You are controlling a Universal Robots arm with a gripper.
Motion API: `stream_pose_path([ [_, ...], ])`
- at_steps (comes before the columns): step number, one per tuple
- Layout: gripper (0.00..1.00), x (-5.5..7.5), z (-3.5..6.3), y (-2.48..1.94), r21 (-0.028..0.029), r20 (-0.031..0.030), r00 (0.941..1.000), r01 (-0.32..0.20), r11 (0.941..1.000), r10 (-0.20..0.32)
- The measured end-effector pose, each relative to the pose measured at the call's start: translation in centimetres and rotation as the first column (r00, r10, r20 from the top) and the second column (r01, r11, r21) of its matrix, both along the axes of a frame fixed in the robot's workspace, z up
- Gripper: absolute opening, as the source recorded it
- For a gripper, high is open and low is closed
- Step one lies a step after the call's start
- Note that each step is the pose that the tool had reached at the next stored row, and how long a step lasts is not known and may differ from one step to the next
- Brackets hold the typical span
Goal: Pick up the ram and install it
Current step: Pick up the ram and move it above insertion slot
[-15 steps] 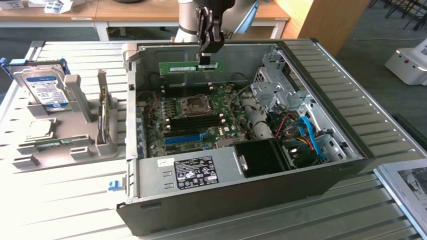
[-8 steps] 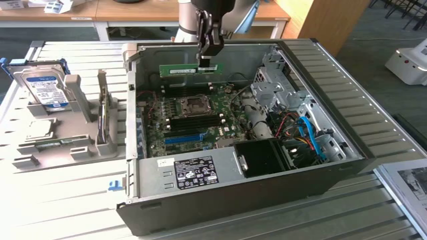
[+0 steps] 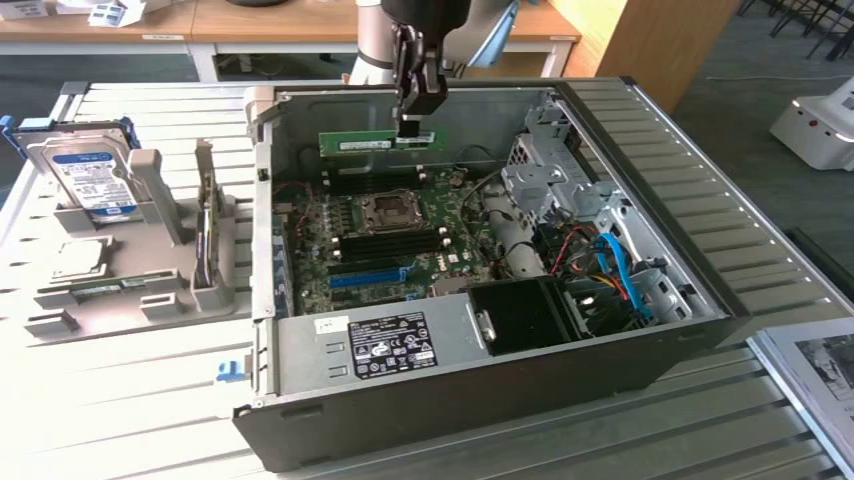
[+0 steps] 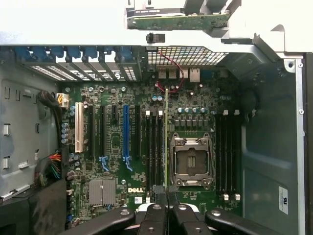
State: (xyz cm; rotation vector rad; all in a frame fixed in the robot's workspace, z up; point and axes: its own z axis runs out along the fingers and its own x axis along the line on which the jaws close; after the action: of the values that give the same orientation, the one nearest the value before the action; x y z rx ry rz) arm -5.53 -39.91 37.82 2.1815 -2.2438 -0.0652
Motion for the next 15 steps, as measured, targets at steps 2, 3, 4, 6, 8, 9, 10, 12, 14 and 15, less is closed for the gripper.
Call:
stream_pose_path([
  [2,0.11,0.0,0.0,0.0,0.0,0.0001,1.0,0.0,1.0,0.0],
  [3,0.11,0.0,0.0,0.0,0.0,0.0001,1.0,0.0,1.0,0.0],
  [4,0.11,0.03,-0.01,0.0,0.0001,0.0001,1.0,0.0,1.0,0.0],
  [6,0.11,0.16,-0.01,0.0,0.0002,0.0001,1.0,0.0,1.0,0.0],
  [8,0.11,0.34,-0.01,0.0,0.0,0.0001,1.0,0.0,1.0,0.0],
  [9,0.11,0.44,-0.01,0.0,0.0001,0.0001,1.0,0.0,1.0,0.0],
  [10,0.11,0.54,-0.01,0.0,0.0001,0.0001,1.0,0.0,1.0,0.0],
  [12,0.11,0.69,-0.01,0.0,0.0,0.0001,1.0,0.0,1.0,0.0],
  [14,0.11,0.78,-0.01,0.0,0.0001,0.0,1.0,-0.001,1.0,0.001],
  [15,0.11,0.78,-0.01,0.0,0.0001,0.0001,1.0,-0.002,1.0,0.002],
])
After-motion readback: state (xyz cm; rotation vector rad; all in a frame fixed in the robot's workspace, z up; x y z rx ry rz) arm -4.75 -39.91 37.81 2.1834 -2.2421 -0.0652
